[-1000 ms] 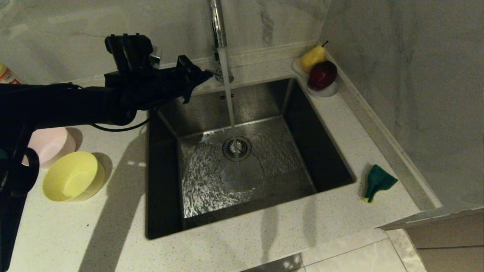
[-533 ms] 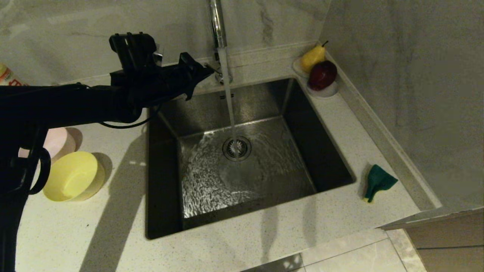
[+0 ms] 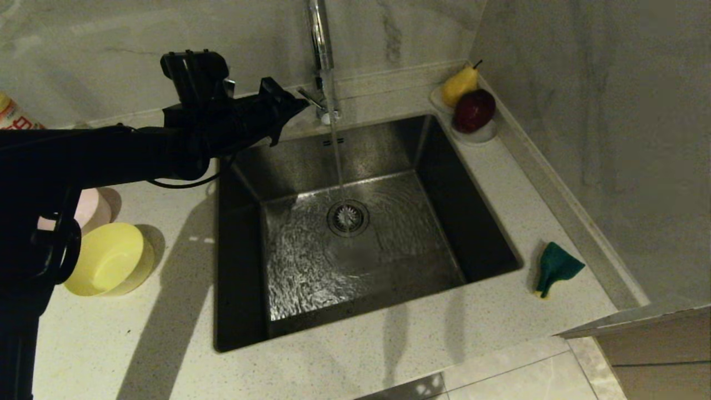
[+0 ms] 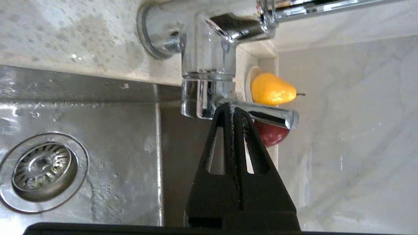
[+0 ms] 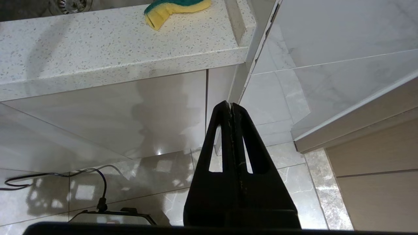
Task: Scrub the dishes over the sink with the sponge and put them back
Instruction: Turn off the faucet
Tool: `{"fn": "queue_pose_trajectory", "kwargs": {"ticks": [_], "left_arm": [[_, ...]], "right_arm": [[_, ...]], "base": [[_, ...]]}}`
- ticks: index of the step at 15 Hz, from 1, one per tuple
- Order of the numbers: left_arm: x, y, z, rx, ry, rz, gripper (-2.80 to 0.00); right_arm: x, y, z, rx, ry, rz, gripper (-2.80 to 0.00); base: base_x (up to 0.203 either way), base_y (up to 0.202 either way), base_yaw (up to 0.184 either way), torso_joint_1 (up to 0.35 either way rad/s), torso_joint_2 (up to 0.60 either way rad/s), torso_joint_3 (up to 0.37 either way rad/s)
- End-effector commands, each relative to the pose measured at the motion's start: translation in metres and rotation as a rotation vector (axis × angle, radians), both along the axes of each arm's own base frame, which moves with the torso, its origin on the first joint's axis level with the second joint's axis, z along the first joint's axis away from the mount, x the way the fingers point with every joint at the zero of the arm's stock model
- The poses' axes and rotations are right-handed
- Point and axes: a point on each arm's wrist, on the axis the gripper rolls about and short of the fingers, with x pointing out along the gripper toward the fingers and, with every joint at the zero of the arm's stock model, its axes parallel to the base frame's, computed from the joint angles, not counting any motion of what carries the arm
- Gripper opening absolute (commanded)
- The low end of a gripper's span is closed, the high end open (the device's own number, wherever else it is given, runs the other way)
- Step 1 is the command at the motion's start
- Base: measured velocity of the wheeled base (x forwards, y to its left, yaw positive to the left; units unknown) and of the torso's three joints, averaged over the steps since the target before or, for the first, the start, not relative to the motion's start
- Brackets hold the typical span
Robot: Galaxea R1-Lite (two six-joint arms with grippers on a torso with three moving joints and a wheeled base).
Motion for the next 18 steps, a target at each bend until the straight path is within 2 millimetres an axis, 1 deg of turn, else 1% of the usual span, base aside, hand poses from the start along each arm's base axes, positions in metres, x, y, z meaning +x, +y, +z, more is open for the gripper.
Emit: {"fn": "queue_pose_trajectory", "kwargs": {"ticks": [1, 5, 8, 10, 13, 16, 18], "left_arm": [[0.001, 0.004, 0.000, -0.005, 0.000, 0.007, -2.80], [-0.003, 0.006, 0.003, -0.004, 0.011, 0.009, -2.80], [-0.016, 0.008, 0.000, 0.007, 0.047, -0.007, -2.80], [-0.024, 0.009, 0.003, 0.012, 0.044, -0.047, -2.80], [-0.029, 0.010, 0.011, 0.010, 0.031, -0.076, -2.80], [-0.028, 0.009, 0.013, 0.007, 0.017, -0.083, -2.80], [-0.022, 0.008, 0.011, 0.004, 0.016, -0.080, -2.80]], "right_arm": [[0.000, 0.000, 0.000, -0.001, 0.000, -0.001, -2.80], [0.000, 0.000, 0.000, -0.001, 0.002, -0.001, -2.80], [0.000, 0.000, 0.000, -0.001, 0.002, -0.001, -2.80], [0.000, 0.000, 0.000, -0.001, 0.002, -0.001, -2.80], [0.000, 0.000, 0.000, -0.001, 0.000, -0.001, -2.80], [0.000, 0.000, 0.000, -0.001, 0.002, 0.000, -2.80], [0.000, 0.000, 0.000, -0.001, 0.002, -0.001, -2.80]], "base": [[0.000, 0.000, 0.000, 0.000, 0.00, 0.000], [0.000, 0.000, 0.000, 0.000, 0.00, 0.000], [0.000, 0.000, 0.000, 0.000, 0.00, 0.000], [0.000, 0.000, 0.000, 0.000, 0.00, 0.000], [0.000, 0.000, 0.000, 0.000, 0.00, 0.000], [0.000, 0.000, 0.000, 0.000, 0.00, 0.000], [0.000, 0.000, 0.000, 0.000, 0.00, 0.000]]}}
